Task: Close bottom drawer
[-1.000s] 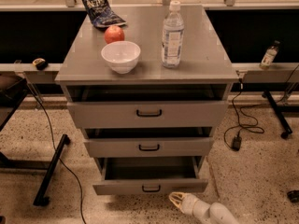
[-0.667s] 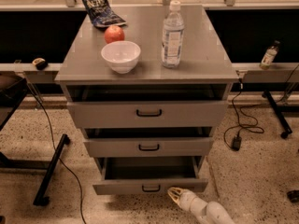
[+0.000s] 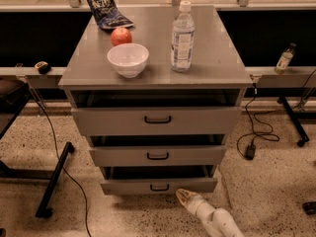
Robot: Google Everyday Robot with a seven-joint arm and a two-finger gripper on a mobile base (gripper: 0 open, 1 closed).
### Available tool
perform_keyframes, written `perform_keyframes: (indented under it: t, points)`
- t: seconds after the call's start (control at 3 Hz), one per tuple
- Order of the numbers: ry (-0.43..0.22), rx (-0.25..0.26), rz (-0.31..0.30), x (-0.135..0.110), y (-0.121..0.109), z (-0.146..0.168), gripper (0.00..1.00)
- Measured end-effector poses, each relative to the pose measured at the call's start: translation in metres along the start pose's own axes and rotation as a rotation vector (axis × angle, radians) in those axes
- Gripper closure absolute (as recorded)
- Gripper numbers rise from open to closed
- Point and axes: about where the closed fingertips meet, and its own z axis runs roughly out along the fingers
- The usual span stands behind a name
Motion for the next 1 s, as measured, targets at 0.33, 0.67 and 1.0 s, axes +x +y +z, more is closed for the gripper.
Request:
perform_keyframes:
  t: [0.33,0.67,1.0]
  points:
    - [-0.019,0.028,-0.006,-0.003,-0.016,0.016,1.0]
    - [-0.029,0.046,-0.013,-0.004,-0.033,0.03,1.0]
    - [-0.029,0.051,-0.017,-0.003,-0.037,0.032,1.0]
